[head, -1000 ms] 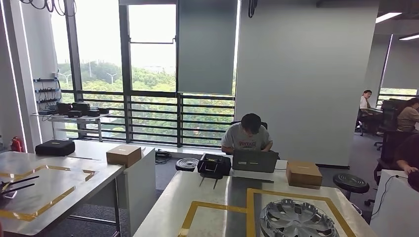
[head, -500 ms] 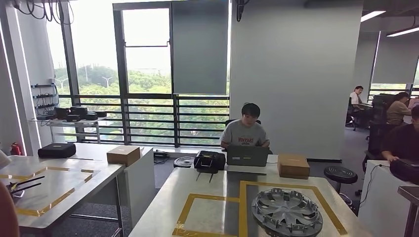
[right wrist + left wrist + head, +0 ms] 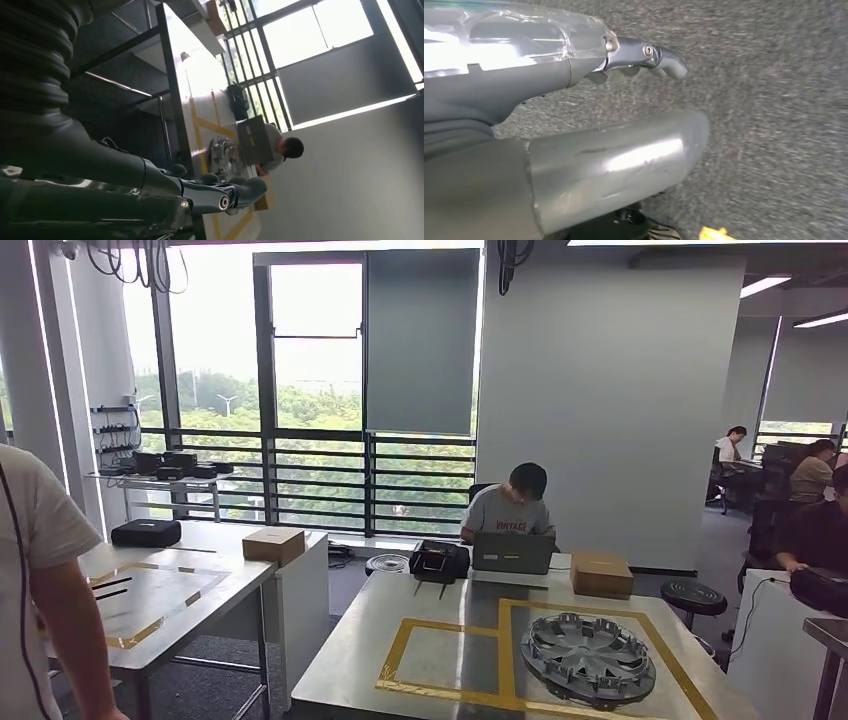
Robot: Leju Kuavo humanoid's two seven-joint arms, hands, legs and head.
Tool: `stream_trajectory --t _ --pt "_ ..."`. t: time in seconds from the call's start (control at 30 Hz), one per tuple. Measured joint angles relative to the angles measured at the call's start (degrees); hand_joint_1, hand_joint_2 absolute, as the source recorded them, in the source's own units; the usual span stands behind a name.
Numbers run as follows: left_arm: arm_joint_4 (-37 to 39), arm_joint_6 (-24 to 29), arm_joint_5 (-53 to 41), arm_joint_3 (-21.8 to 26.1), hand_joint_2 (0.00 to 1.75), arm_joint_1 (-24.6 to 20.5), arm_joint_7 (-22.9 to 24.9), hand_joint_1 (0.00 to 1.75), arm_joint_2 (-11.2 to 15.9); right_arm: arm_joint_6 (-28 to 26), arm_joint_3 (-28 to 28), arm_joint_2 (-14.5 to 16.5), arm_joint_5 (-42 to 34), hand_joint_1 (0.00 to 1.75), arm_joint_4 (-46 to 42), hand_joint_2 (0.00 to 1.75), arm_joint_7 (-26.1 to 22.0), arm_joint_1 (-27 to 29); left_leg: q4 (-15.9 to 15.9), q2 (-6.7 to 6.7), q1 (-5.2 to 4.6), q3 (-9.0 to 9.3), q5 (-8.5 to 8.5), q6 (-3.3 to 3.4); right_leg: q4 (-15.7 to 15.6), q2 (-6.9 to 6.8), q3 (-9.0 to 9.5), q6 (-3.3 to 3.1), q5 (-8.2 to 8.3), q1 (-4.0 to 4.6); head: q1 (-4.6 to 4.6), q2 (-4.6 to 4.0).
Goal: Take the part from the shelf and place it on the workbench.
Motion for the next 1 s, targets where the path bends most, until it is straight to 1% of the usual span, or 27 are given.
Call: stream_trajectory --t 0.07,0.1,0.13,0.17,0.2,0.23,0.27,0.3,0.33,0.37,0.43,0.47,0.5,0.53,0.57,0.6,0.63,0.67,0.7,0.73,0.77,0.8,0.83,0.87,0.93,0.97,1.0 --pt "0.01 -0.05 -0.19 -0.09 0.00 -0.03 0.05 0.00 -0.01 -0.04 -0.20 0.03 0.08 0.00 0.15 1.75 -0.02 0.21 0.04 0.01 -0.02 -1.81 1.50 0.32 6.64 0.09 -1.41 0.58 -6.01 -0.26 0.05 0.01" --pt "0.02 -0.07 -0.27 -0.13 0.00 -0.02 0.04 0.00 -0.01 -0.08 -0.25 0.05 0.13 0.00 0.28 1.75 -0.02 0.24 0.10 0.00 -0.04 -2.76 2.25 0.32 9.91 0.11 -1.65 0.75 -7.59 -0.36 0.05 0.00" --pt "0.04 -0.06 -0.31 -0.17 0.00 0.00 -0.02 0.00 0.03 -0.14 -0.28 0.09 0.24 0.00 0.43 1.75 -0.02 0.27 0.16 -0.01 -0.06 -3.74 2.95 0.27 12.10 0.12 -1.36 0.84 -7.75 -0.43 0.06 0.01" --pt "0.06 -0.02 -0.26 -0.22 0.00 0.01 -0.17 0.00 0.07 -0.25 -0.32 0.13 0.39 0.00 0.58 1.75 -0.01 0.29 0.24 0.01 -0.07 -4.69 3.60 0.17 12.62 0.12 -0.38 0.84 -6.49 -0.45 0.05 0.01" --pt "0.08 0.04 -0.15 -0.27 0.00 0.02 -0.37 0.00 0.09 -0.40 -0.35 0.17 0.54 0.00 0.69 1.75 -0.01 0.30 0.30 0.03 -0.08 -5.62 4.18 0.05 11.56 0.12 1.25 0.74 -4.55 -0.45 0.04 0.02" --pt "0.09 0.10 -0.02 -0.31 0.00 0.02 -0.57 0.00 0.11 -0.60 -0.43 0.22 0.75 0.00 0.74 1.75 -0.01 0.31 0.37 0.06 -0.10 -6.37 4.75 -0.12 8.60 0.12 3.83 0.53 -2.91 -0.42 0.03 0.02" --pt "0.09 0.14 0.14 -0.34 0.00 0.01 -0.74 0.00 0.10 -0.84 -0.53 0.26 0.99 0.00 0.76 1.75 0.01 0.31 0.46 0.10 -0.19 -6.97 5.27 -0.33 4.25 0.12 7.22 0.22 -2.30 -0.34 0.04 0.04" --pt "0.09 0.16 0.26 -0.37 0.00 0.00 -0.85 0.00 0.11 -1.09 -0.65 0.29 1.31 0.00 0.76 1.75 0.03 0.29 0.53 0.19 -0.27 -7.39 5.79 -0.58 -0.17 0.12 10.31 -0.18 -2.66 -0.24 0.03 0.04" --pt "0.09 0.18 0.37 -0.40 0.00 -0.01 -0.90 0.00 0.12 -1.39 -0.77 0.31 1.76 0.00 0.78 1.75 0.14 0.26 0.60 0.32 -0.33 -7.72 6.32 -0.89 -3.91 0.13 12.68 -0.61 -3.51 -0.11 0.02 0.05" --pt "0.09 0.20 0.44 -0.44 0.00 -0.01 -0.92 0.00 0.13 -1.76 -0.88 0.32 2.33 0.00 0.82 1.31 0.37 0.26 0.63 0.50 -0.36 -8.00 6.81 -1.22 -6.12 0.13 13.82 -0.99 -4.32 0.04 0.02 0.07" --pt "0.10 0.26 0.56 -0.47 0.00 0.02 -0.86 0.00 0.18 -2.57 -1.03 0.34 3.53 0.00 0.93 0.44 1.04 0.34 0.77 0.76 -0.25 -8.49 7.45 -1.89 -7.12 0.10 13.46 -1.73 -4.27 0.06 0.00 0.08" --pt "0.11 0.31 0.60 -0.47 0.00 0.05 -0.82 0.00 0.20 -3.03 -1.08 0.35 4.13 0.00 0.99 0.00 1.45 0.40 1.46 0.70 -0.16 -8.86 6.74 -2.19 -7.25 0.09 13.15 -2.09 -3.84 0.00 -0.02 0.08" --pt "0.13 0.34 0.63 -0.48 0.00 0.07 -0.79 0.00 0.22 -3.51 -1.11 0.37 4.61 0.00 1.06 0.00 1.86 0.45 3.27 0.55 -0.07 -9.52 5.00 -2.44 -7.38 0.13 12.83 -2.48 -3.34 -0.07 -0.04 0.08" --pt "0.13 0.38 0.64 -0.49 0.00 0.07 -0.76 0.00 0.24 -4.02 -1.15 0.39 5.02 0.00 1.16 0.00 2.23 0.50 6.21 0.36 0.05 -10.51 2.51 -2.63 -7.40 0.23 12.48 -2.73 -2.91 -0.07 -0.05 0.07" --pt "0.14 0.40 0.64 -0.50 0.00 0.07 -0.76 0.00 0.24 -4.53 -1.26 0.40 5.29 0.00 1.28 0.00 2.58 0.59 9.99 0.20 0.08 -11.71 -0.20 -2.80 -7.28 0.39 12.00 -2.90 -2.58 0.04 -0.08 0.07" --pt "0.14 0.41 0.64 -0.52 0.00 0.08 -0.75 0.00 0.24 -4.99 -1.42 0.43 5.44 0.00 1.43 0.00 2.86 0.71 13.72 0.13 0.10 -12.79 -2.24 -2.88 -7.10 0.58 11.47 -2.97 -2.28 0.15 -0.07 0.07" --pt "0.14 0.42 0.65 -0.53 0.00 0.11 -0.75 0.00 0.25 -5.38 -1.63 0.45 5.50 0.00 1.60 0.00 3.04 0.88 16.18 0.09 0.10 -13.25 -3.13 -2.89 -6.86 0.80 10.91 -2.96 -2.00 0.26 -0.06 0.07" --pt "0.14 0.42 0.66 -0.54 0.00 0.15 -0.75 0.00 0.25 -5.69 -1.86 0.46 5.50 0.00 1.73 0.00 3.19 1.09 16.70 0.00 0.08 -12.71 -2.87 -2.82 -6.53 1.10 10.35 -2.93 -1.77 0.36 -0.05 0.07" --pt "0.14 0.41 0.66 -0.55 0.00 0.18 -0.76 0.00 0.25 -5.91 -2.03 0.48 5.49 0.00 1.84 0.00 3.26 1.27 15.05 -0.27 0.06 -11.09 -1.70 -2.65 -6.15 1.51 9.82 -2.87 -1.60 0.45 -0.04 0.07" --pt "0.15 0.41 0.66 -0.56 0.00 0.20 -0.77 0.00 0.26 -6.06 -2.18 0.48 5.46 0.00 1.93 0.00 3.31 1.42 11.56 -1.03 0.05 -8.53 -0.14 -2.37 -5.71 1.99 9.34 -2.80 -1.50 0.51 -0.03 0.07" --pt "0.15 0.40 0.66 -0.57 0.00 0.19 -0.78 0.00 0.33 -6.16 -2.32 0.49 5.45 0.00 1.99 0.00 3.35 1.52 7.58 -2.61 0.12 -5.77 0.75 -1.95 -5.29 2.46 8.82 -2.69 -1.43 0.52 -0.04 0.07" --pt "0.16 0.40 0.66 -0.58 0.00 0.19 -0.80 0.00 0.40 -6.22 -2.46 0.48 5.44 0.00 2.07 0.00 3.41 1.52 4.38 -3.96 0.17 -3.74 1.41 -1.69 -4.91 2.99 8.42 -2.52 -1.34 0.49 -0.02 0.07" --pt "0.16 0.40 0.66 -0.63 0.00 0.19 -0.82 0.00 0.46 -6.27 -2.63 0.49 5.43 0.00 2.13 0.00 3.47 1.54 2.30 -4.97 0.16 -2.49 1.52 -1.50 -4.62 3.51 8.03 -2.30 -1.24 0.40 -0.02 0.08" --pt "0.16 0.41 0.66 -0.71 0.00 0.20 -0.84 0.00 0.53 -6.31 -2.82 0.50 5.43 0.00 2.16 0.00 3.50 1.56 1.54 -5.29 0.13 -2.12 1.22 -1.38 -4.45 4.10 7.66 -2.00 -1.09 0.30 -0.03 0.07" --pt "0.17 0.41 0.66 -0.91 0.00 0.24 -0.87 0.00 0.55 -6.34 -3.14 0.48 5.44 0.00 2.18 0.00 3.52 1.62 1.00 -3.72 0.17 -2.16 1.44 -1.08 -4.20 5.32 7.22 -1.37 -0.93 0.19 -0.05 0.07" --pt "0.18 0.42 0.66 -0.98 0.00 0.23 -0.88 0.00 0.57 -6.37 -3.30 0.46 5.44 0.00 2.19 0.00 3.52 1.68 0.72 -2.86 0.32 -2.16 1.57 -0.79 -3.55 5.14 6.81 -1.03 -1.37 0.21 -0.03 0.06" --pt "0.19 0.41 0.65 -1.03 0.00 0.23 -0.90 0.00 0.55 -6.42 -3.43 0.41 5.44 0.00 2.20 0.00 3.52 1.72 0.47 -1.98 0.49 -2.20 1.76 -0.54 -1.97 4.41 6.02 -0.67 -2.43 0.20 0.00 0.07"
